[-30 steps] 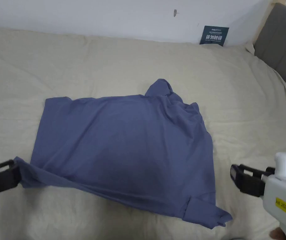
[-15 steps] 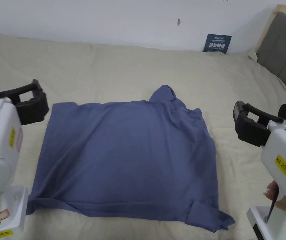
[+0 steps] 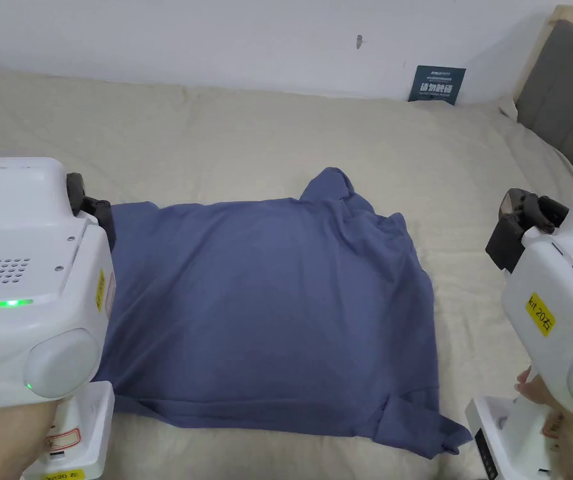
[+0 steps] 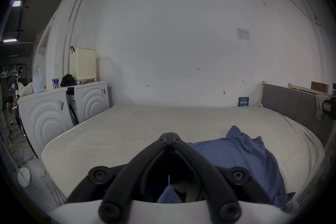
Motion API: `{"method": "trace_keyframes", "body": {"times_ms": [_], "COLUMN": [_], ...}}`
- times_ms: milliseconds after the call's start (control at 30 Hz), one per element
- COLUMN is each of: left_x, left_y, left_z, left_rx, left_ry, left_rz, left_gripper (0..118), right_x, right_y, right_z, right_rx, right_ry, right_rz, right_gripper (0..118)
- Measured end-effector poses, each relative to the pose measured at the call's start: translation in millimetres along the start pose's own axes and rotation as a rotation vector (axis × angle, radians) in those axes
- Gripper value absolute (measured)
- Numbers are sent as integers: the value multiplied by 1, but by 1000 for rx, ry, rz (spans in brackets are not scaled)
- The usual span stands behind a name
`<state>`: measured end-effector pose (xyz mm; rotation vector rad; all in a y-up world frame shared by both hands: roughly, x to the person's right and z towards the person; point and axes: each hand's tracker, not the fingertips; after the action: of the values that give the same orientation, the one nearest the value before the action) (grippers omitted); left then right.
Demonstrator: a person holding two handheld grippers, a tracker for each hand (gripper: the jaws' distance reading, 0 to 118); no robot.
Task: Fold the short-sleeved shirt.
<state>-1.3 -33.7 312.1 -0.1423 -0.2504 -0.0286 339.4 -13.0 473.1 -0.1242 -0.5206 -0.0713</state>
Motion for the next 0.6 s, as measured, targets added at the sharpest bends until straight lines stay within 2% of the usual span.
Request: {"method": "trace_keyframes", "body": {"times_ms": [200,233,267,333,367,400,600], "left_x": [-12,-18,-25,-36,-43,-49,-74], "left_y": [-3,-5,-9,-16,-24,-30,-95], "left_z": [-6,-10,-14,-21,-27,-31,-41], "left_rx": [-79,-126,-178,-265,-377,-404,-773], "left_ry": [-39,-53,-46,-66,-48,-52,-2], "left_rz": [11,10,7,8,15,18,31], "left_gripper": [0,3,24,102,114,118,118], "right_x": [-8,-8,-8,-7,-7,-7,-13], "right_y": [-5,-7,-9,-13,-15,-17,-27], "right_z": [3,2,1,-1,-3,-5,-8], "right_rx": [-26,-33,-42,-56,-64,-73,-127], "right_ry": [15,16,19,20,20,20,18], "right_rz": [1,2,4,3,2,3,6], "right_gripper": [0,0,0,0,0,0,0]}}
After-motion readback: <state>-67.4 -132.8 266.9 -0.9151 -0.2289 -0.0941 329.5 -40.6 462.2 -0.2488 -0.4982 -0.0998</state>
